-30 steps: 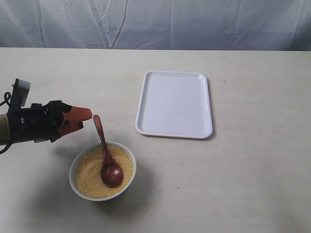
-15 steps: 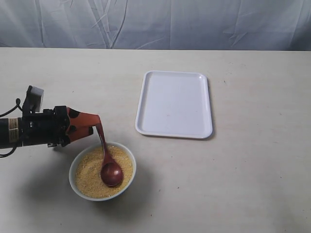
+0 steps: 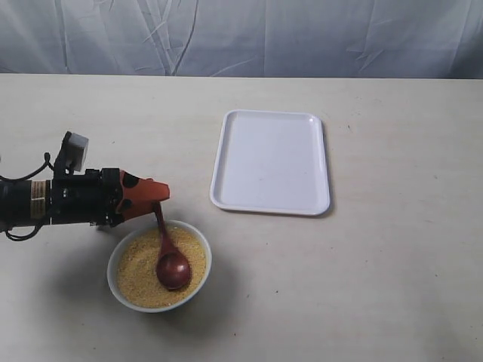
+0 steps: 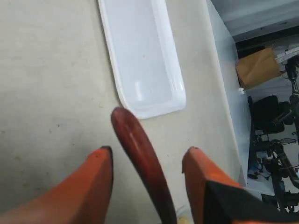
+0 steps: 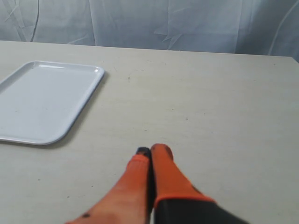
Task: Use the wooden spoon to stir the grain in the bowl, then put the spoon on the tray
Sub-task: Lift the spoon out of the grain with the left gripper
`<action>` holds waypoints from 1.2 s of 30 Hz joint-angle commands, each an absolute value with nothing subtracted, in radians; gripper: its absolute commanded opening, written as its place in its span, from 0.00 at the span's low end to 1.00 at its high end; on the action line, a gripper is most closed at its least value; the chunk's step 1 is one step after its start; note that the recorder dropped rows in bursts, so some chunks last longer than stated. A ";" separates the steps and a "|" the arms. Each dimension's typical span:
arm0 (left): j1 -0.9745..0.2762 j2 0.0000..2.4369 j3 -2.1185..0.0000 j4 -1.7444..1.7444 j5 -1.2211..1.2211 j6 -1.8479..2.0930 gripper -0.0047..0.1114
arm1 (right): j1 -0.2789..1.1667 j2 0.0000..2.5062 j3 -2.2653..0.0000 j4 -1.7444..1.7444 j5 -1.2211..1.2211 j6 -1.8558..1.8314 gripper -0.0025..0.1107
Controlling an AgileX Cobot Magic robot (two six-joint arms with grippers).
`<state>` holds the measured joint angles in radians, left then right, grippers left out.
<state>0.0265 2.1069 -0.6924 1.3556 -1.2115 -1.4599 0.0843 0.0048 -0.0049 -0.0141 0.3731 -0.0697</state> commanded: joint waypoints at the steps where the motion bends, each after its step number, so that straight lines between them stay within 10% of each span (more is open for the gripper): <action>1: 0.020 2.110 -0.698 1.332 -1.221 -1.465 0.38 | 0.078 0.000 0.000 -0.014 0.360 -0.070 0.03; 13: 0.020 2.110 -0.698 1.290 -1.221 -1.559 0.04 | 0.078 0.000 0.000 -0.014 0.360 -0.070 0.03; 36: 0.018 1.742 -0.670 1.302 -1.221 -1.645 0.04 | 0.078 0.000 0.000 -0.014 0.360 -0.070 0.03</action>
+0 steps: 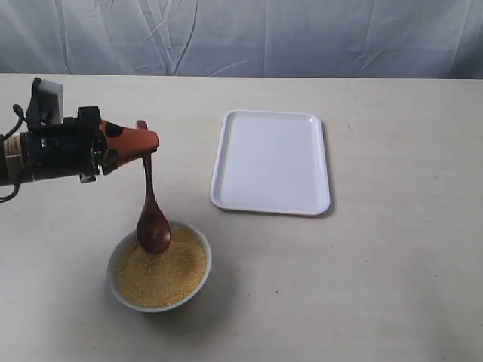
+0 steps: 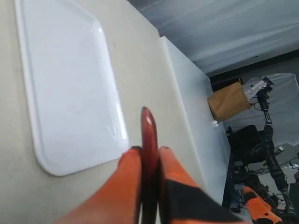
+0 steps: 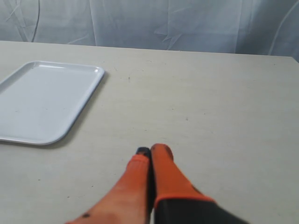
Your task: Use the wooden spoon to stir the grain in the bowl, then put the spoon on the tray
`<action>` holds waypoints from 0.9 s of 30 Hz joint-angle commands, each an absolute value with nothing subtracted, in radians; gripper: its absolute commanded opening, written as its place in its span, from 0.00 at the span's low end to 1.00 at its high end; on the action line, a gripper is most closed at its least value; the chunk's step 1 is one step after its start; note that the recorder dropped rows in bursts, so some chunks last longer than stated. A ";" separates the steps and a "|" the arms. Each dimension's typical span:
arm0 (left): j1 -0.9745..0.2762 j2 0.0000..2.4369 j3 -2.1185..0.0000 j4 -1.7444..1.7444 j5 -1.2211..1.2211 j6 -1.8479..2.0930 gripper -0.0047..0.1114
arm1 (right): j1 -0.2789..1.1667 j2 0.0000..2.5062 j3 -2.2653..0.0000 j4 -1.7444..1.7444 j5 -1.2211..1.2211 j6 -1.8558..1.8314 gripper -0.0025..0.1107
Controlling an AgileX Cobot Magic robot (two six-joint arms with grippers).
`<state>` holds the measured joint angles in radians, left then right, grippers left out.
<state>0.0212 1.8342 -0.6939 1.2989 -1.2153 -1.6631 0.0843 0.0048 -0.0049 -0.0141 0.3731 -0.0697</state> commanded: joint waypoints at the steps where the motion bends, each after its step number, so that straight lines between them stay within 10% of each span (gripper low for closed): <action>1: 0.018 1.709 -0.653 1.298 -1.221 -1.625 0.04 | 0.078 0.000 0.000 -0.014 0.360 -0.070 0.03; 27: 0.018 1.377 -0.239 0.913 -1.221 -0.796 0.04 | 0.078 0.000 0.000 -0.014 0.360 -0.070 0.03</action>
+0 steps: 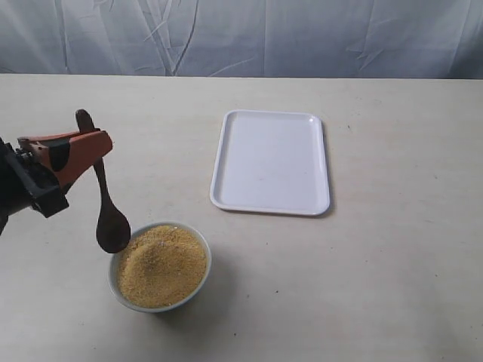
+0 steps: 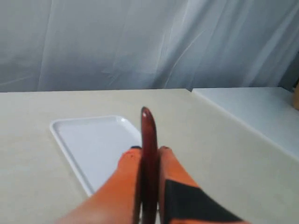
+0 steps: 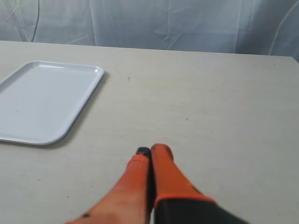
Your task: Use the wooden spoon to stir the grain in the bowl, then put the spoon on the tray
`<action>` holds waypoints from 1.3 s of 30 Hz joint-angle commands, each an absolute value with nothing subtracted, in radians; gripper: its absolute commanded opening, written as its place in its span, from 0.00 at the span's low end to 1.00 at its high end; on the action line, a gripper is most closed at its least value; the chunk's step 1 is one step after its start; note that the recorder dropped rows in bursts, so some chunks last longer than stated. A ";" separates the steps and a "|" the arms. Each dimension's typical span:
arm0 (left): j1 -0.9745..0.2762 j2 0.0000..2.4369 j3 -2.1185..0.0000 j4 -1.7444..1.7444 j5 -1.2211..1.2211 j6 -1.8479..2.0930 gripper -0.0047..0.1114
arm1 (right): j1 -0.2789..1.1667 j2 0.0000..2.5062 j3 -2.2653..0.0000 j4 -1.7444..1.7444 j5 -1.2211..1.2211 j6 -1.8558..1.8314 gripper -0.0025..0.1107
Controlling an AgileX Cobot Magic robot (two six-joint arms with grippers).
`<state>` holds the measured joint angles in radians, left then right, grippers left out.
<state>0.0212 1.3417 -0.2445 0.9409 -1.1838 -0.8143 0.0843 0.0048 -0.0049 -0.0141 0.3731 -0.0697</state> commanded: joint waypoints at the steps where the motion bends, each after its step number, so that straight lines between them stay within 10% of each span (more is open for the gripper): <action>1: 0.018 1.390 -0.239 0.913 -1.221 -0.787 0.04 | 0.078 0.000 0.000 -0.014 0.360 -0.070 0.03; 39: -0.103 1.616 -0.285 0.844 -1.221 -0.839 0.04 | 0.078 0.000 0.000 -0.014 0.360 -0.070 0.03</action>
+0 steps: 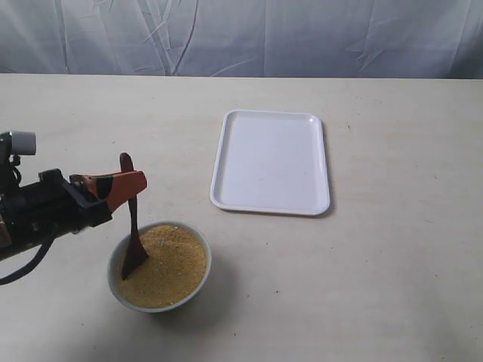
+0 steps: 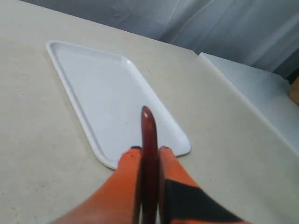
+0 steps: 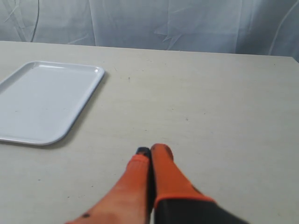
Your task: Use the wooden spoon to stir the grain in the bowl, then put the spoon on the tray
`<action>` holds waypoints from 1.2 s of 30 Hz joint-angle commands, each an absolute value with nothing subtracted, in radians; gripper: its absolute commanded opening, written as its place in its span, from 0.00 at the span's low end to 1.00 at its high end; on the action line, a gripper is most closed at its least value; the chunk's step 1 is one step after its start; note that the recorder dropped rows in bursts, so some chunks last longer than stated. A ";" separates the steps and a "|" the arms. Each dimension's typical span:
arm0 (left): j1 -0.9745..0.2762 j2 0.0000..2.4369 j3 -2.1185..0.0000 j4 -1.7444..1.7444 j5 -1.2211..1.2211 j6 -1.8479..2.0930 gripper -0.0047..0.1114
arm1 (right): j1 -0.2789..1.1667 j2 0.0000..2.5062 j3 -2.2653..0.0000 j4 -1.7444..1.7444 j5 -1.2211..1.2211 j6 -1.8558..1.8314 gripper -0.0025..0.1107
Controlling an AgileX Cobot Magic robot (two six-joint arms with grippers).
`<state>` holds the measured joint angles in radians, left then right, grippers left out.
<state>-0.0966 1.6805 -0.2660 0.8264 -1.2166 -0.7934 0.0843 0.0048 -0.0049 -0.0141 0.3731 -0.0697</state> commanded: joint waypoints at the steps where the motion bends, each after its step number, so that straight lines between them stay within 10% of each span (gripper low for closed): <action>1: -0.103 1.603 -0.289 0.847 -1.221 -0.842 0.04 | 0.078 0.000 0.000 -0.014 0.360 -0.070 0.03; 36: -0.103 1.594 -0.351 0.902 -1.221 -0.939 0.04 | 0.078 0.000 0.000 -0.014 0.360 -0.070 0.03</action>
<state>-0.0966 1.6135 -0.3471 0.8955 -1.2125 -0.9286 0.0843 0.0048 -0.0049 -0.0141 0.3731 -0.0697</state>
